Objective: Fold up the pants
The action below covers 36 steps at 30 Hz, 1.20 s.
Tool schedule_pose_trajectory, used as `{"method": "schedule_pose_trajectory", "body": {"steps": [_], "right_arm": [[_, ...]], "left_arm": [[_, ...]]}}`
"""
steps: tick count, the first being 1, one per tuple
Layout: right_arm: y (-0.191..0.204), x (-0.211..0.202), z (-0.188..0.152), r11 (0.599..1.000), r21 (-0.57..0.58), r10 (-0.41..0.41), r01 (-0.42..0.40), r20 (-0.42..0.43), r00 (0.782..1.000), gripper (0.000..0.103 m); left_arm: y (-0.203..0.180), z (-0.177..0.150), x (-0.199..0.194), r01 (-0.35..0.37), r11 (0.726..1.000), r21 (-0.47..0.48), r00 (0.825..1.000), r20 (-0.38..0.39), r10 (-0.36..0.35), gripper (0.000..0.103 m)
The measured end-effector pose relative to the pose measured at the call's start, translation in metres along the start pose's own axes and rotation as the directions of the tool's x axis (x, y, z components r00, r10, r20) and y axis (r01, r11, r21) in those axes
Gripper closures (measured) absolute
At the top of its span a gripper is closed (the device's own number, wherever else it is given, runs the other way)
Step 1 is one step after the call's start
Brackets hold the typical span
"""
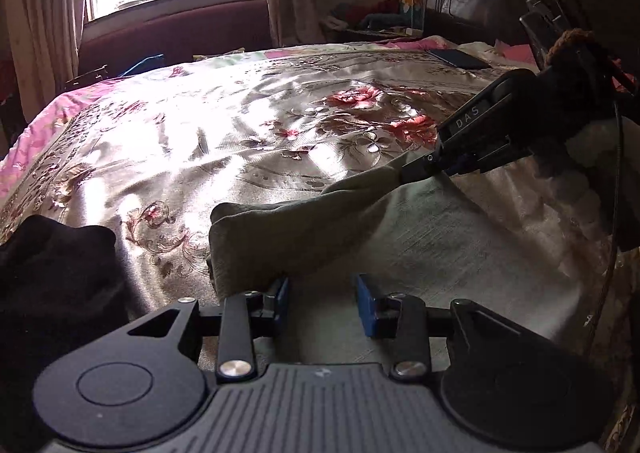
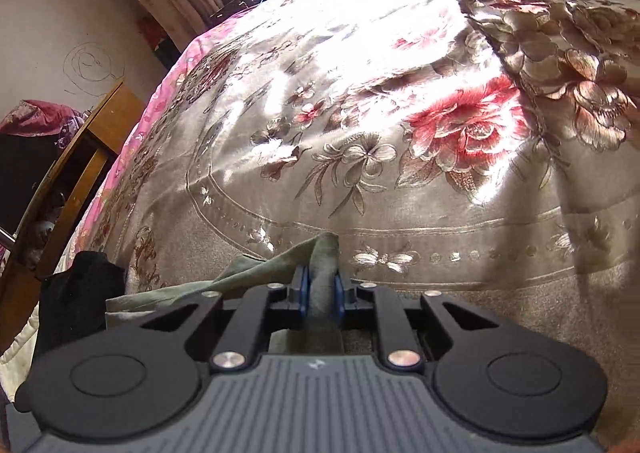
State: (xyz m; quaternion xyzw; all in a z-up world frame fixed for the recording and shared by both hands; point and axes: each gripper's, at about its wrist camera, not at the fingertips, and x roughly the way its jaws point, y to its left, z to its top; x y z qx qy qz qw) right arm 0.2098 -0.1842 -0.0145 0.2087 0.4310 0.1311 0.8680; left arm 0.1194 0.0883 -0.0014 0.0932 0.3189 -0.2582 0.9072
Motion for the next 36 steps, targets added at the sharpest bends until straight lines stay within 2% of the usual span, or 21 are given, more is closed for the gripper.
{"method": "schedule_pose_trajectory", "body": {"steps": [4, 7, 10, 12, 14, 17, 19, 22, 23, 24, 25, 27, 30, 32, 34, 36], "right_arm": [[0.021, -0.052, -0.037, 0.985, -0.165, -0.040, 0.044, 0.029, 0.999, 0.081], [0.029, -0.075, -0.070, 0.974, -0.222, -0.046, 0.043, -0.011, 0.999, 0.082], [0.028, -0.084, -0.093, 0.950, -0.283, -0.128, 0.133, 0.036, 0.991, 0.075], [0.018, -0.078, -0.087, 0.959, -0.241, -0.148, 0.149, 0.025, 0.989, 0.072], [0.008, -0.070, -0.075, 0.982, -0.169, -0.089, 0.089, 0.007, 0.996, 0.072], [-0.001, -0.052, -0.056, 0.994, -0.107, -0.016, 0.020, 0.039, 0.999, 0.058], [-0.006, -0.033, -0.045, 0.998, -0.059, 0.029, -0.027, 0.031, 0.999, 0.057], [-0.015, -0.010, -0.035, 0.997, 0.039, 0.073, -0.074, 0.011, 0.997, 0.066], [-0.019, -0.006, -0.031, 0.994, 0.059, 0.092, -0.093, 0.015, 0.996, 0.073], [-0.023, -0.004, -0.027, 0.991, 0.083, 0.099, -0.101, 0.023, 0.995, 0.088], [-0.027, -0.002, -0.023, 0.991, 0.100, 0.092, -0.093, 0.019, 0.996, 0.093], [-0.036, 0.001, -0.016, 0.990, 0.116, 0.080, -0.081, 0.013, 0.997, 0.095], [-0.044, 0.004, -0.004, 0.994, 0.106, 0.029, -0.032, 0.026, 0.999, 0.096], [-0.048, 0.003, 0.006, 0.994, 0.108, -0.008, 0.002, 0.051, 0.999, 0.096], [-0.050, 0.002, 0.016, 0.994, 0.090, -0.063, 0.057, 0.059, 0.996, 0.094], [-0.048, -0.007, 0.021, 0.992, 0.080, -0.107, 0.103, 0.056, 0.993, 0.086]], "left_arm": [[0.010, -0.002, -0.013, -0.027, 0.999, -0.047, 1.000, 0.009, 0.027, 0.049], [0.016, -0.003, -0.007, -0.085, 0.994, -0.068, 0.996, -0.030, 0.083, 0.049], [0.020, -0.004, 0.002, -0.134, 0.988, -0.082, 0.989, -0.072, 0.128, 0.046], [0.022, -0.003, 0.000, -0.126, 0.987, -0.103, 0.990, -0.072, 0.119, 0.046], [0.021, -0.001, -0.003, -0.128, 0.987, -0.096, 0.990, -0.063, 0.123, 0.046], [0.023, -0.002, 0.000, -0.134, 0.987, -0.093, 0.990, -0.058, 0.129, 0.043], [0.027, -0.002, 0.009, -0.119, 0.985, -0.123, 0.992, -0.055, 0.113, 0.043], [0.030, 0.000, 0.021, -0.079, 0.987, -0.141, 0.997, -0.036, 0.075, 0.042], [0.031, 0.001, 0.025, -0.065, 0.987, -0.147, 0.998, -0.030, 0.062, 0.042], [0.033, 0.002, 0.028, -0.049, 0.987, -0.155, 0.999, -0.020, 0.047, 0.042], [0.034, 0.003, 0.032, -0.034, 0.985, -0.169, 0.999, -0.006, 0.034, 0.041], [0.034, 0.006, 0.041, -0.014, 0.982, -0.190, 1.000, 0.017, 0.018, 0.042], [0.029, 0.017, 0.060, 0.004, 0.980, -0.197, 0.999, 0.049, 0.006, 0.044], [0.030, 0.024, 0.070, 0.031, 0.971, -0.237, 0.998, 0.063, -0.016, 0.044], [0.031, 0.028, 0.074, 0.040, 0.962, -0.270, 0.998, 0.056, -0.026, 0.043], [0.029, 0.029, 0.064, 0.020, 0.964, -0.263, 0.998, 0.060, -0.004, 0.043]]}}
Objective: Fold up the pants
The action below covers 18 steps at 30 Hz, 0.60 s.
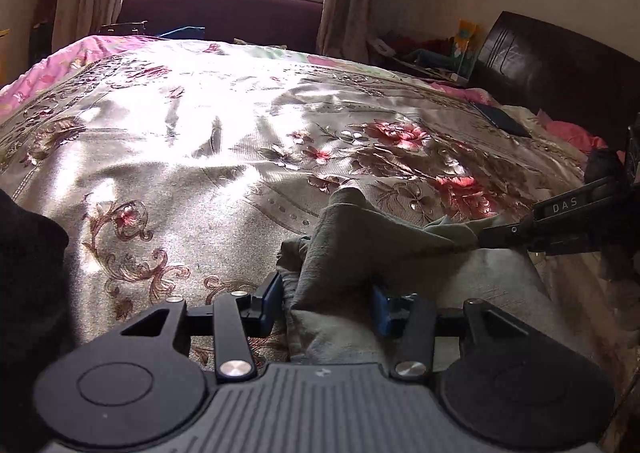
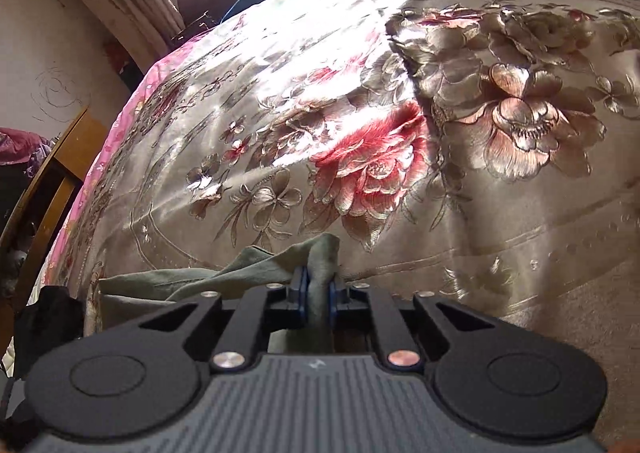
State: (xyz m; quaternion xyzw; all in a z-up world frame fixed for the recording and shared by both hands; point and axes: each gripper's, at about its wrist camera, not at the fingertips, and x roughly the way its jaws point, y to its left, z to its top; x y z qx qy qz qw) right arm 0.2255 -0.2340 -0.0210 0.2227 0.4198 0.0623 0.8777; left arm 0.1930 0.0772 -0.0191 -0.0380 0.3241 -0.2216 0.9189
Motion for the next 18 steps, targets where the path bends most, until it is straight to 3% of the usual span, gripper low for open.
{"method": "schedule_pose_trajectory", "body": {"steps": [2, 3, 4, 5, 8, 13, 16, 18], "right_arm": [[0.012, -0.021, -0.001, 0.993, -0.087, -0.068, 0.075, 0.081, 0.994, 0.087], [0.024, -0.036, -0.004, 0.978, -0.157, -0.113, 0.138, 0.155, 0.981, 0.086], [0.033, -0.045, -0.007, 0.969, -0.203, -0.106, 0.145, 0.190, 0.976, 0.086], [0.045, -0.052, -0.009, 0.962, -0.253, -0.051, 0.101, 0.195, 0.979, 0.086], [0.082, -0.042, -0.016, 0.929, -0.369, 0.065, -0.031, 0.081, 0.995, 0.084], [0.139, 0.006, -0.040, 0.829, -0.533, 0.153, -0.168, -0.073, 0.986, 0.085], [0.151, 0.028, -0.044, 0.821, -0.533, 0.172, -0.206, -0.113, 0.979, 0.086], [0.149, 0.048, -0.038, 0.845, -0.515, 0.120, -0.146, -0.084, 0.989, 0.089]], "left_arm": [[-0.002, -0.004, -0.019, -0.039, 0.998, 0.044, 0.999, 0.039, 0.037, 0.044], [-0.002, -0.007, -0.026, -0.062, 0.996, 0.064, 0.997, 0.048, 0.059, 0.043], [-0.002, -0.010, -0.030, -0.082, 0.994, 0.078, 0.996, 0.045, 0.078, 0.043], [-0.002, -0.014, -0.034, -0.099, 0.992, 0.081, 0.995, 0.033, 0.097, 0.043], [-0.003, -0.025, -0.038, -0.095, 0.994, 0.057, 0.995, -0.007, 0.095, 0.043], [-0.015, -0.026, -0.044, -0.131, 0.989, 0.069, 0.991, 0.024, 0.130, 0.043], [-0.013, -0.023, -0.040, -0.132, 0.990, 0.048, 0.991, 0.023, 0.131, 0.043], [-0.013, -0.023, -0.035, -0.113, 0.992, 0.053, 0.994, 0.000, 0.113, 0.043]]}}
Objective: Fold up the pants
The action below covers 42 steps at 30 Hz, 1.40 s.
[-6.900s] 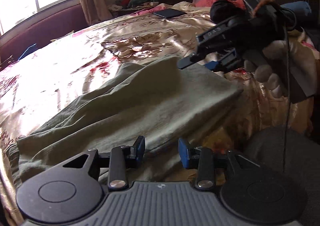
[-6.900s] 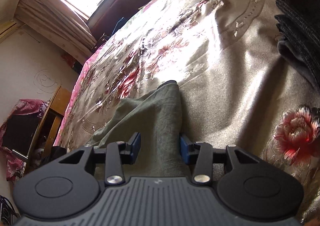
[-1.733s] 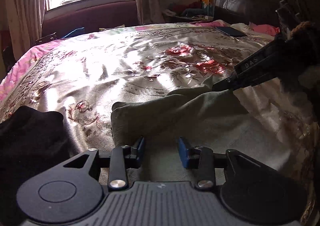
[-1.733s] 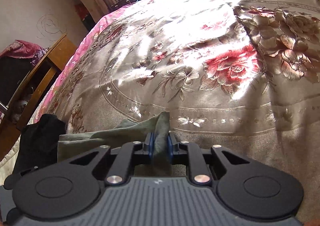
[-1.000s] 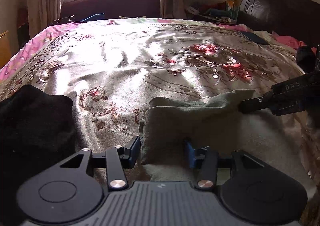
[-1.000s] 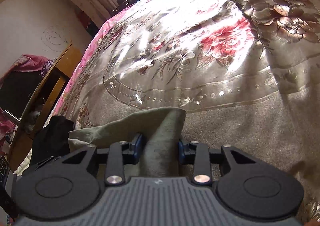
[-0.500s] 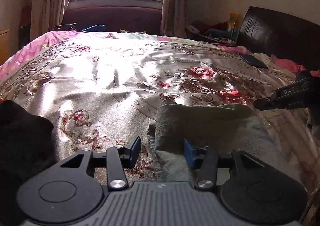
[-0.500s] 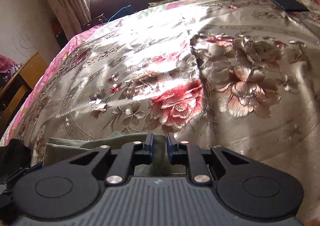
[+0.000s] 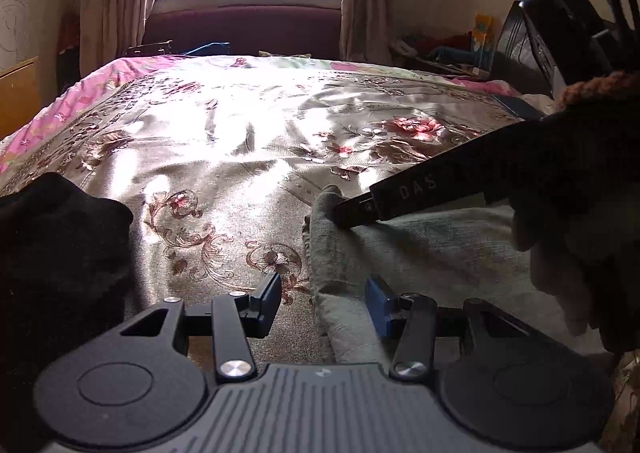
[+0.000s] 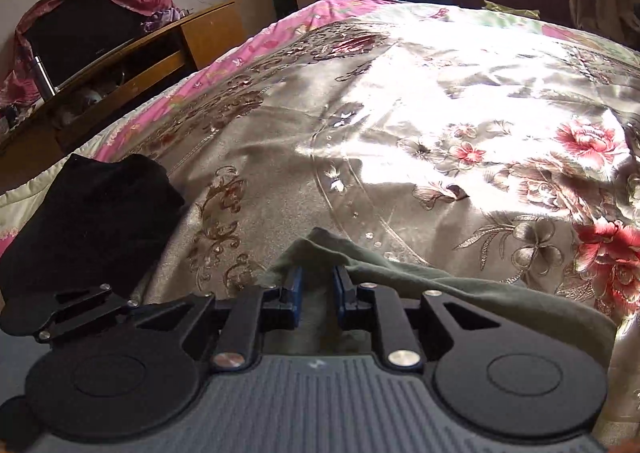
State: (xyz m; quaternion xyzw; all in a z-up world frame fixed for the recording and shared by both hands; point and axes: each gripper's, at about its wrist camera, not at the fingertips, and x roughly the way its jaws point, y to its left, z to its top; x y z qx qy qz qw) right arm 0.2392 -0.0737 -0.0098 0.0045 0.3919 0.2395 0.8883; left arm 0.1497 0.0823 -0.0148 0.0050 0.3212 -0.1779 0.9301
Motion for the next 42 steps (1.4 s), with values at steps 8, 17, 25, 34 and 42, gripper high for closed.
{"method": "schedule_pose_trajectory", "body": {"steps": [8, 17, 25, 34, 42], "right_arm": [[-0.016, -0.055, -0.010, 0.992, 0.122, -0.035, 0.024, 0.083, 0.996, 0.081], [0.001, -0.114, -0.127, 0.967, 0.237, -0.088, 0.091, -0.023, 0.996, 0.084], [0.015, -0.133, -0.123, 0.965, 0.250, -0.116, 0.085, 0.113, 0.987, 0.081], [0.013, -0.142, -0.140, 0.947, 0.313, -0.107, 0.073, 0.092, 0.990, 0.080], [0.016, -0.174, -0.164, 0.927, 0.364, -0.153, 0.089, 0.153, 0.976, 0.079]], "left_arm": [[0.002, 0.000, -0.011, -0.020, 1.000, -0.005, 0.999, -0.027, 0.020, 0.043], [-0.011, -0.010, -0.011, -0.061, 0.998, -0.001, 0.994, -0.085, 0.061, 0.041], [-0.022, -0.006, -0.031, -0.113, 0.993, 0.018, 0.987, -0.112, 0.114, 0.041], [-0.051, -0.019, -0.055, -0.116, 0.991, 0.061, 0.984, -0.132, 0.123, 0.041], [-0.077, -0.032, -0.077, -0.135, 0.990, 0.048, 0.984, -0.115, 0.140, 0.035]]}}
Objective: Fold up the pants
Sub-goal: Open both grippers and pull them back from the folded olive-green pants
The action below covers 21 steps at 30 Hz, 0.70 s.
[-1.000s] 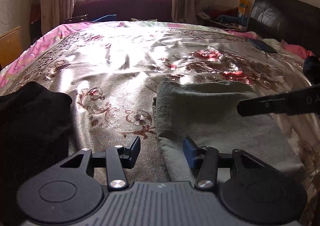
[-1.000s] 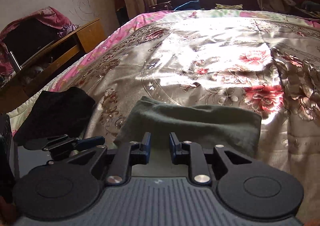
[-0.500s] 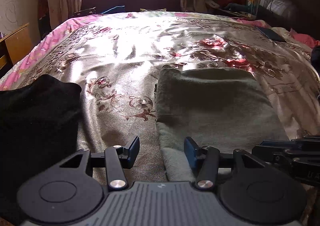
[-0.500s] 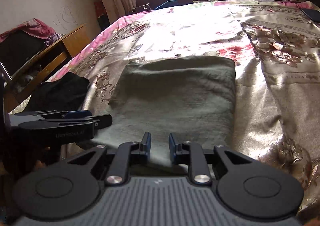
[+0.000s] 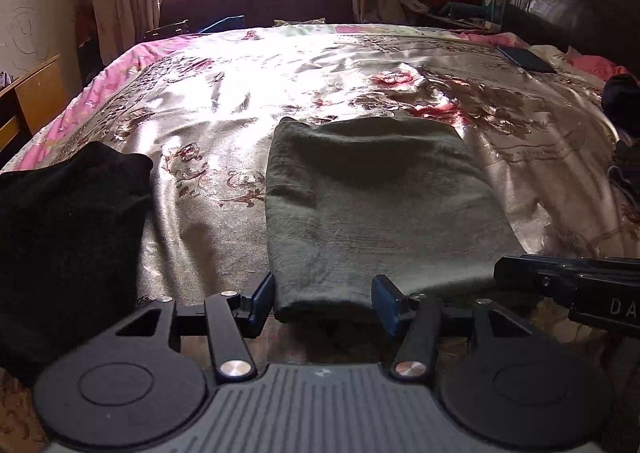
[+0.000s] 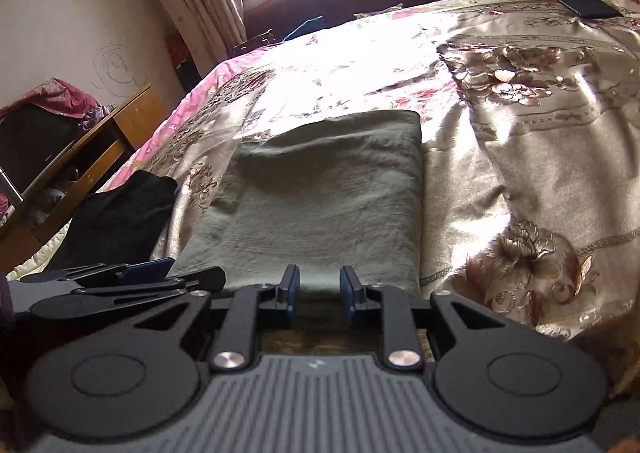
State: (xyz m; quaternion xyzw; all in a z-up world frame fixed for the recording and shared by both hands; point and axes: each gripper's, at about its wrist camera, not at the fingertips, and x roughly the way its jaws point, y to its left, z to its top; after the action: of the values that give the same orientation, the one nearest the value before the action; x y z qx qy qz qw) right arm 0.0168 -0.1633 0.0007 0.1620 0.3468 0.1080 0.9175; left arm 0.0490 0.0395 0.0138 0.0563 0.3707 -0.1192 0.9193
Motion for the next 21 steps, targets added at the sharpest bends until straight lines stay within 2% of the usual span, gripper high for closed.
{"method": "schedule_pose_trajectory", "body": {"steps": [7, 13, 21], "right_arm": [[0.001, -0.009, -0.015, 1.000, 0.008, 0.002, -0.002, -0.026, 1.000, 0.079], [0.004, -0.014, -0.020, 1.000, 0.003, 0.003, -0.003, -0.019, 1.000, 0.078], [0.003, -0.016, -0.026, 1.000, 0.003, -0.016, 0.016, -0.034, 0.999, 0.077]], "left_arm": [[-0.013, -0.015, -0.010, -0.030, 1.000, -0.005, 1.000, 0.001, 0.030, 0.029], [-0.023, -0.026, -0.010, -0.029, 1.000, 0.004, 0.999, -0.018, 0.029, 0.028], [-0.027, -0.030, -0.016, -0.056, 0.998, 0.013, 0.998, 0.003, 0.055, 0.022]]}}
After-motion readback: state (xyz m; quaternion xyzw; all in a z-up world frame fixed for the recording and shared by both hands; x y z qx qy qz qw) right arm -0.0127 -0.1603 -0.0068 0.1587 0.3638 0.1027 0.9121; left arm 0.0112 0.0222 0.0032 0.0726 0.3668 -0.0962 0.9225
